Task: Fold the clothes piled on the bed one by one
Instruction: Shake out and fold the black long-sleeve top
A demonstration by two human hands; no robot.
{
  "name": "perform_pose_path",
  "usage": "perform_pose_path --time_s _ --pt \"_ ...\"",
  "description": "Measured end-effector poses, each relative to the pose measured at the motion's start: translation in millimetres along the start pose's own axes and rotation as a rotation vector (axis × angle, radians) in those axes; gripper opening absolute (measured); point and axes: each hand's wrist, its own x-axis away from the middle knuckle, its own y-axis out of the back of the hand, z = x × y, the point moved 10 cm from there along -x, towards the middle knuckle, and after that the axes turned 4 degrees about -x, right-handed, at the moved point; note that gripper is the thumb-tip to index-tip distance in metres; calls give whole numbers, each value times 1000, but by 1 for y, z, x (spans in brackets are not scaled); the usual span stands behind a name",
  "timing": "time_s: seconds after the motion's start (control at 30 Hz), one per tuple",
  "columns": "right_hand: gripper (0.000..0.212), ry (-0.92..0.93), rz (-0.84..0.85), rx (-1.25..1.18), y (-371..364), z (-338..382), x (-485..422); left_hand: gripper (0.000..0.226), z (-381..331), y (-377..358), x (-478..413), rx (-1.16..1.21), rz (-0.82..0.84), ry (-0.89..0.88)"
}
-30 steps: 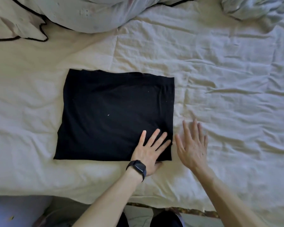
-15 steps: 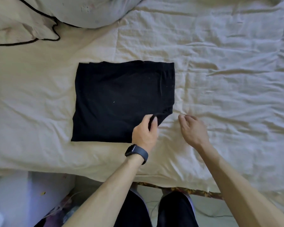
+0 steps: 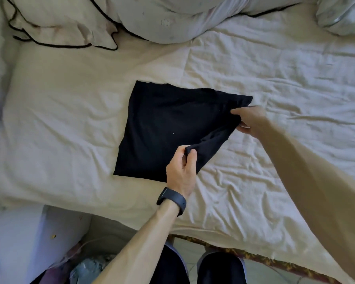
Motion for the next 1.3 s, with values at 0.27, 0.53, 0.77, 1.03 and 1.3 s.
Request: perform_pose_path --time_s 0.27,0.53,0.77,1.03,1.3 --pt "19 189 -57 162 -94 71 32 13 54 102 4 234 -234 221" --pt "54 255 52 607 -277 71 46 18 160 187 -20 17 -275 527" --pt "47 224 -98 735 -314 70 39 11 188 190 -48 -180 -20 573" --pt "34 308 189 135 -323 50 85 43 148 198 -75 -486 72 339" --pt "15 381 -371 316 -170 -49 132 70 24 93 -116 -927 206 -621"
